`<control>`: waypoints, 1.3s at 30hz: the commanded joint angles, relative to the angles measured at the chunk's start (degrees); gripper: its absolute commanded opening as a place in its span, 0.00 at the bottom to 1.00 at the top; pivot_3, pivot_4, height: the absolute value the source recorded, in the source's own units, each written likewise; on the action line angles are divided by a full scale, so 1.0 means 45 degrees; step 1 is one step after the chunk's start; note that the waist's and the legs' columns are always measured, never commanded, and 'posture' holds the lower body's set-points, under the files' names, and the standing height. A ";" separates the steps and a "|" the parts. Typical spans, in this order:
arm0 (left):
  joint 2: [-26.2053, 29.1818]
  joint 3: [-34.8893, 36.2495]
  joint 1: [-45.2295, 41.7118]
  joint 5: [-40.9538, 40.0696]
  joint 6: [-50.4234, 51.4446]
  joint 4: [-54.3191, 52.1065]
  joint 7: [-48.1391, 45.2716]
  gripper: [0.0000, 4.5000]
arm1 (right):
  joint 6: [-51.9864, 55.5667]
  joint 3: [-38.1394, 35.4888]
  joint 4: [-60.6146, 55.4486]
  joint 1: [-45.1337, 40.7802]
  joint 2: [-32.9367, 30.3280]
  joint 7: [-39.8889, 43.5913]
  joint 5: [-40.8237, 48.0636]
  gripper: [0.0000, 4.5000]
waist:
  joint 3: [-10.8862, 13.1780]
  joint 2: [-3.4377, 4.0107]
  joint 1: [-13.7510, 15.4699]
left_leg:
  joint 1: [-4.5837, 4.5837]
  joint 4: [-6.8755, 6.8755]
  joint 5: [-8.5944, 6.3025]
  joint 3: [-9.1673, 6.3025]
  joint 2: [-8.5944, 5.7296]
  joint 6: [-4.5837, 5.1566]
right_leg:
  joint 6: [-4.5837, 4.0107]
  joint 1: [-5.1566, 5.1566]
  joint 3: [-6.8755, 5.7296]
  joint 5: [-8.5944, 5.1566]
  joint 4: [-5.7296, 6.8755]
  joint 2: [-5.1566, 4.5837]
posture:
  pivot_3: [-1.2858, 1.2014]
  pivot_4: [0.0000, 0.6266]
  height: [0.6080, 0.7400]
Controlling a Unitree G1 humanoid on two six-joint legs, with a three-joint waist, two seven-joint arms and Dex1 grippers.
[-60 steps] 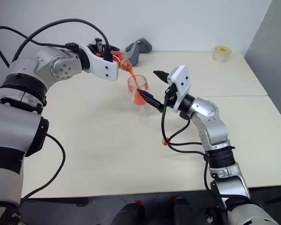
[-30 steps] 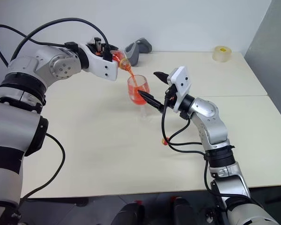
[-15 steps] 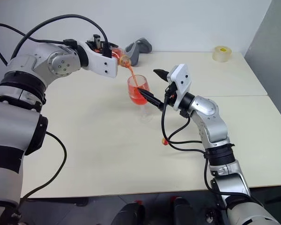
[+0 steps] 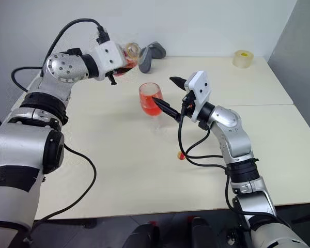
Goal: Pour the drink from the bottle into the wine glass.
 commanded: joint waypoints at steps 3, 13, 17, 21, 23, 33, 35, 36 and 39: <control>0.0137 0.1938 0.0288 -0.2216 0.2065 -0.1265 -0.0010 0.25 | 0.0459 -0.0029 -0.1550 0.0424 0.0081 -0.0249 0.0282 1.00 | -0.0001 0.0001 -0.0034 | 0.0002 0.0003 0.0000 -0.0004 0.0002 0.0000 | 0.0001 0.0000 0.0004 0.0000 0.0008 0.0000 | 0.52 0.24 1.00; 0.0743 0.3798 0.5748 -0.3743 0.4806 -0.6074 0.2640 0.25 | 0.1801 0.1011 -0.5803 0.4004 -0.0974 0.0404 0.0862 1.00 | -0.0017 0.0000 -0.0023 | -0.0004 0.0009 -0.0001 -0.0046 0.0005 -0.0004 | 0.0001 -0.0008 0.0025 -0.0001 0.0018 -0.0002 | 0.52 0.24 1.00; 0.0981 0.4731 0.7723 -0.4465 0.5770 -0.7496 0.3504 0.25 | 0.1380 0.1528 -0.6315 0.5281 -0.1183 0.0337 0.0570 1.00 | -0.0027 -0.0015 -0.0006 | -0.0001 0.0006 -0.0002 -0.0046 0.0003 -0.0004 | 0.0001 0.0000 0.0032 -0.0001 0.0006 -0.0003 | 0.52 0.00 1.00; 0.0381 0.5653 0.8683 -0.5604 0.6848 -0.8261 0.4223 0.25 | 0.0522 0.2095 -0.5895 0.6006 -0.1153 0.0327 -0.0100 1.00 | -0.0957 -0.0138 -0.0008 | -0.0017 0.0033 0.0024 -0.0047 0.0007 -0.0050 | -0.0001 -0.0052 0.0009 -0.0002 0.0051 -0.0004 | 0.52 0.00 1.00; 0.0231 0.5642 0.8863 -0.5719 0.6964 -0.8442 0.4274 0.25 | 0.0405 0.2177 -0.5733 0.6042 -0.1025 0.0183 -0.0202 1.00 | -0.1158 -0.0192 0.0076 | 0.0009 -0.0014 0.0015 -0.0079 0.0005 -0.0063 | -0.0003 0.0020 -0.0020 -0.0002 -0.0039 -0.0005 | 0.52 0.00 1.00; -0.0714 0.4829 0.8190 -0.5385 0.5906 -0.6155 0.3968 0.25 | 0.0246 0.2024 -0.4577 0.5284 -0.0136 -0.0690 -0.0562 1.00 | -0.1550 -0.0237 0.0342 | 0.0137 -0.0001 0.0008 -0.0073 -0.0024 -0.0056 | -0.0007 0.0174 0.0010 0.0000 -0.0079 -0.0004 | 0.52 0.00 1.00; -0.0686 0.4682 0.7937 -0.5231 0.5738 -0.5451 0.4081 0.25 | 0.0300 0.1978 -0.4532 0.5160 -0.0125 -0.0755 -0.0543 1.00 | -0.1559 -0.0245 0.0310 | 0.0136 -0.0003 0.0008 -0.0073 -0.0022 -0.0057 | -0.0007 0.0170 0.0012 0.0000 -0.0078 -0.0004 | 0.52 0.00 1.00; -0.0648 0.4604 0.7849 -0.5134 0.5613 -0.5059 0.4133 0.25 | 0.0330 0.1942 -0.4514 0.5114 -0.0119 -0.0793 -0.0529 1.00 | -0.1560 -0.0247 0.0301 | 0.0136 -0.0005 0.0008 -0.0073 -0.0022 -0.0057 | -0.0007 0.0168 0.0011 0.0000 -0.0078 -0.0004 | 0.52 0.00 1.00; -0.0572 0.4452 0.7742 -0.4931 0.5169 -0.4023 0.4194 0.25 | 0.0389 0.1844 -0.4468 0.5056 -0.0124 -0.0897 -0.0506 1.00 | -0.1581 -0.0247 0.0284 | 0.0137 -0.0012 0.0007 -0.0073 -0.0022 -0.0058 | -0.0007 0.0165 0.0016 0.0000 -0.0078 -0.0004 | 0.52 0.00 1.00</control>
